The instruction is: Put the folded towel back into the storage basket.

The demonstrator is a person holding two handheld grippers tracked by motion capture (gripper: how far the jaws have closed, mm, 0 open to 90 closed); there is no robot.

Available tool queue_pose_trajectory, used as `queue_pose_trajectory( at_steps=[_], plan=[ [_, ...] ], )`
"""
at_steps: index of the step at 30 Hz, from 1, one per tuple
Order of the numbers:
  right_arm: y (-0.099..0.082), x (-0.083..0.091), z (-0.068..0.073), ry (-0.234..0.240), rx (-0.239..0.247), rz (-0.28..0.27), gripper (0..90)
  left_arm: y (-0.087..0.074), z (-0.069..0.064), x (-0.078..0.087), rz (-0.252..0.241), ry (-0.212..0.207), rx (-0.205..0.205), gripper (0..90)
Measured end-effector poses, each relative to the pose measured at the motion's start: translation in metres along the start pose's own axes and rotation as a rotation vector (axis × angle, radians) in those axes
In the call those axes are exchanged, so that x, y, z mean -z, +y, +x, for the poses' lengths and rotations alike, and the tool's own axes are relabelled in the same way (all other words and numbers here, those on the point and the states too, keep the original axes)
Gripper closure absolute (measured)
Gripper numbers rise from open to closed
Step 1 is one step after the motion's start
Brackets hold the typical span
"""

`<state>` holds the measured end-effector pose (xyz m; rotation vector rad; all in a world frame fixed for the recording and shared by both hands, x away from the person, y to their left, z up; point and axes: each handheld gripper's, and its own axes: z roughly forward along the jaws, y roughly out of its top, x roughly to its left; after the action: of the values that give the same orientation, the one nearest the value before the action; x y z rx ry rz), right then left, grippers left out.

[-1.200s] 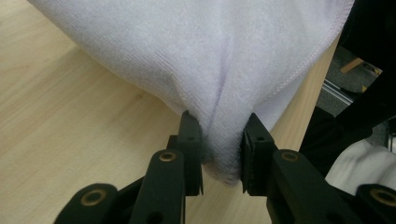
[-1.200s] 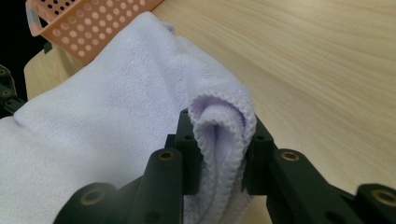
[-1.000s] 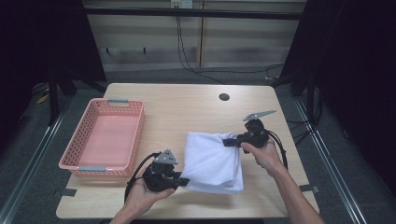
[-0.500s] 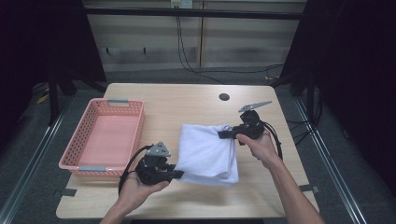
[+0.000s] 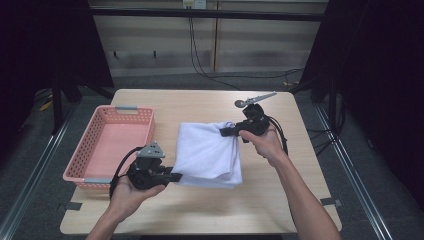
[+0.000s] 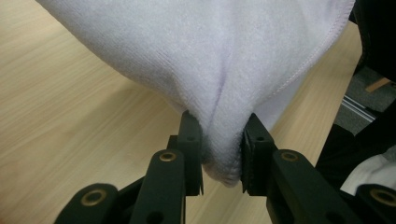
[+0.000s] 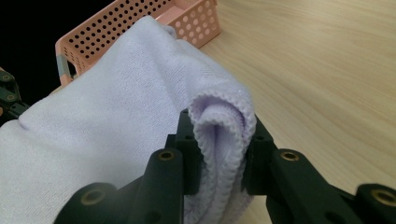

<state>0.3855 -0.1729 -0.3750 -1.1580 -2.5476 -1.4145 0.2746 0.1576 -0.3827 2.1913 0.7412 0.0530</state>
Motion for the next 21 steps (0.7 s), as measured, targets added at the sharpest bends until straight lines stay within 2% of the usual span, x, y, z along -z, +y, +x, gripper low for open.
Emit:
queue_pose_trajectory(
  at_steps=[3, 11, 13, 15, 17, 21],
  plan=[
    [0.006, -0.003, 0.000, 0.011, -0.007, -0.010, 73.3, 0.001, 0.005, 0.004, -0.016, 0.011, 0.013, 73.7],
    [0.028, -0.015, 0.005, 0.011, 0.012, 0.009, 73.3, 0.002, 0.018, 0.019, -0.013, 0.034, 0.025, 73.8],
    [0.033, -0.019, 0.007, 0.012, 0.015, 0.009, 73.3, 0.000, 0.021, 0.023, -0.028, 0.039, 0.040, 73.8],
    [0.038, -0.022, 0.008, 0.028, 0.011, 0.001, 73.3, -0.002, 0.024, 0.026, -0.014, 0.049, 0.040, 73.9],
    [0.042, -0.027, 0.011, 0.027, 0.025, 0.015, 73.3, -0.003, 0.026, 0.031, -0.016, 0.051, 0.050, 74.0],
    [0.049, -0.037, 0.012, 0.048, 0.015, 0.021, 73.3, -0.004, 0.031, 0.038, -0.010, 0.063, 0.055, 74.1]
  ],
)
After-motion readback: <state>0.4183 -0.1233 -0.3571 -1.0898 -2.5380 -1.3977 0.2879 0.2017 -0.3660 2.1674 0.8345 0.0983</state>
